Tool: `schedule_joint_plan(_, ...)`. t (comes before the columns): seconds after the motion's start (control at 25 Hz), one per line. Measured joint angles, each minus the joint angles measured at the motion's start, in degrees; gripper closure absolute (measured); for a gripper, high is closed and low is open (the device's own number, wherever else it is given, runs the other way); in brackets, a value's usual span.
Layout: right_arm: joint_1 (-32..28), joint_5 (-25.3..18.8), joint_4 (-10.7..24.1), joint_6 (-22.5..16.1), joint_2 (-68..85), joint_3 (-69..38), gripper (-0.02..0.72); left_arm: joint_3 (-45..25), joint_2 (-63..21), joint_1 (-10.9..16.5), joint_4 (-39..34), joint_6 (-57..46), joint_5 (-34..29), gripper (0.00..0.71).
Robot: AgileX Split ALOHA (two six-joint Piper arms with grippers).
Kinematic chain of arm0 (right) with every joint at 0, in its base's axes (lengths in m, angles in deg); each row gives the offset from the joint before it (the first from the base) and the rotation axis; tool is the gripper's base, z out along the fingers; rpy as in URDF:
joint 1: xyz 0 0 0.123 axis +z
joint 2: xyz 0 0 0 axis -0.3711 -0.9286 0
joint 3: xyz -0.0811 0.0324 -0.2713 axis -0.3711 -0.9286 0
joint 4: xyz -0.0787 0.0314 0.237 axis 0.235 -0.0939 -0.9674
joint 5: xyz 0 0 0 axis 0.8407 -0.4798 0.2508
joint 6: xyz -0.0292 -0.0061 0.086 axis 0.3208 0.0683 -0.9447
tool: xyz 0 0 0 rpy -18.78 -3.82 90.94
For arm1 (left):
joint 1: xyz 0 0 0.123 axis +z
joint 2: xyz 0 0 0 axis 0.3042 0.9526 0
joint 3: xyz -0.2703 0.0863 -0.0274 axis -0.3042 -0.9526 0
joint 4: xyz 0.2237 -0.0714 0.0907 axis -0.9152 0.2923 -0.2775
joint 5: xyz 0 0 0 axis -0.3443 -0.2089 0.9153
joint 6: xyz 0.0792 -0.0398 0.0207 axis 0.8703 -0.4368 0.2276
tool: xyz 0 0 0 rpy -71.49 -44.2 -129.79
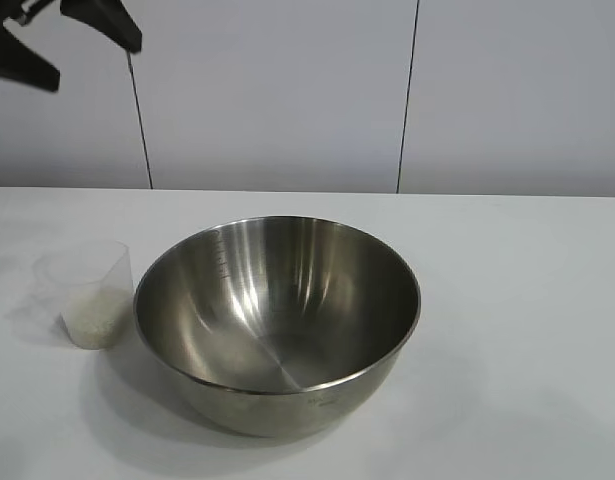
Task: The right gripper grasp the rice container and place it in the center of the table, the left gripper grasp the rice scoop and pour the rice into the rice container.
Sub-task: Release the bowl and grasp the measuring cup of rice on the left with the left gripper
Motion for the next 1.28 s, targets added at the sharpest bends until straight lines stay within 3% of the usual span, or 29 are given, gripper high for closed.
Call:
schedule_joint_plan(0.12,0.00,0.00,0.00,0.00,0.00,0.00,0.136,-8.12,-4.57,-4.68,-5.99,5.82,16.31,0.078)
schedule_joint_plan(0.2,0.00,0.00,0.00,0.00,0.00,0.00,0.136,-14.46,-5.88,-6.40,-7.78,7.53,26.91,0.078)
schedule_joint_plan(0.48,0.00,0.00,0.00,0.00,0.00,0.00,0.136,-34.00,-5.95,-6.72,-8.11,5.49,52.86,0.080)
schedule_joint_plan(0.56,0.00,0.00,0.00,0.00,0.00,0.00,0.136,-37.24,-5.95,-6.72,-8.11,4.79,57.10,0.087)
schedule_joint_plan(0.68,0.00,0.00,0.00,0.00,0.00,0.00,0.136,-41.58,-5.87,-6.72,-8.46,1.36,60.91,0.142)
schedule_joint_plan(0.88,0.00,0.00,0.00,0.00,0.00,0.00,0.136,-50.94,-0.87,-6.72,-13.71,-5.74,78.42,0.200)
schedule_joint_plan(1.04,0.00,0.00,0.00,0.00,0.00,0.00,0.136,-53.99,7.62,-6.72,-14.70,-15.41,81.02,0.206)
schedule_joint_plan(1.28,0.00,0.00,0.00,0.00,0.00,0.00,0.136,-53.99,18.37,-6.72,-16.13,-14.90,81.08,0.207)
